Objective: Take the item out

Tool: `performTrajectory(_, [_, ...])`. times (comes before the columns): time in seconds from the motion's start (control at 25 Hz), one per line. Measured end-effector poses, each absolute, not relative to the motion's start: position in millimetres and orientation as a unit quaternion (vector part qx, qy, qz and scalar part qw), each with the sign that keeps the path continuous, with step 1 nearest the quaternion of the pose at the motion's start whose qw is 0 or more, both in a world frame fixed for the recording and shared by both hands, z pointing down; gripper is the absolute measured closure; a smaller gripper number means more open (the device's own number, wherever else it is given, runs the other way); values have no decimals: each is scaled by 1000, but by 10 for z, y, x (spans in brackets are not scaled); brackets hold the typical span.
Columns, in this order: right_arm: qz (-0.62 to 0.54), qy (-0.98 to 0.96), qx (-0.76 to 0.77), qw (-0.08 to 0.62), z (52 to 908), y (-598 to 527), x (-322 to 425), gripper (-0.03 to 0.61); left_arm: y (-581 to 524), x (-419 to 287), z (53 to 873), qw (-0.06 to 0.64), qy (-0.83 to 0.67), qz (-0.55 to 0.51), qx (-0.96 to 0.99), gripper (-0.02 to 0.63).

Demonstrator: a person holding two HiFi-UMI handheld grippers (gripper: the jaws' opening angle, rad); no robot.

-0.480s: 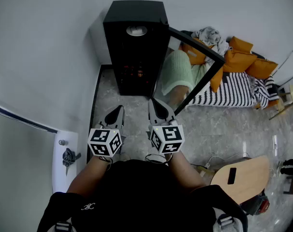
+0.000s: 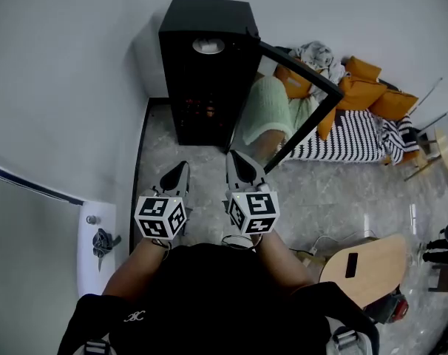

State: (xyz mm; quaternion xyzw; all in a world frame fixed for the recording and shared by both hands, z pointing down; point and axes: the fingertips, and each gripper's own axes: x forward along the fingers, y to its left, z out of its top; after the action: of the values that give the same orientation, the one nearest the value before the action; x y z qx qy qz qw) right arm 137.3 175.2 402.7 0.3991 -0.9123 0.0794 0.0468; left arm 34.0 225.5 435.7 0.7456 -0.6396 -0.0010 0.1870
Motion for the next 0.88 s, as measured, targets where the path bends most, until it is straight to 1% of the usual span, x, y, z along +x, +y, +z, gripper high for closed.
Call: performTrajectory(0.88, [79, -897, 429, 74, 4163, 2043, 720, 571, 2482, -383, 4544, 213, -615, -15, 759, 606])
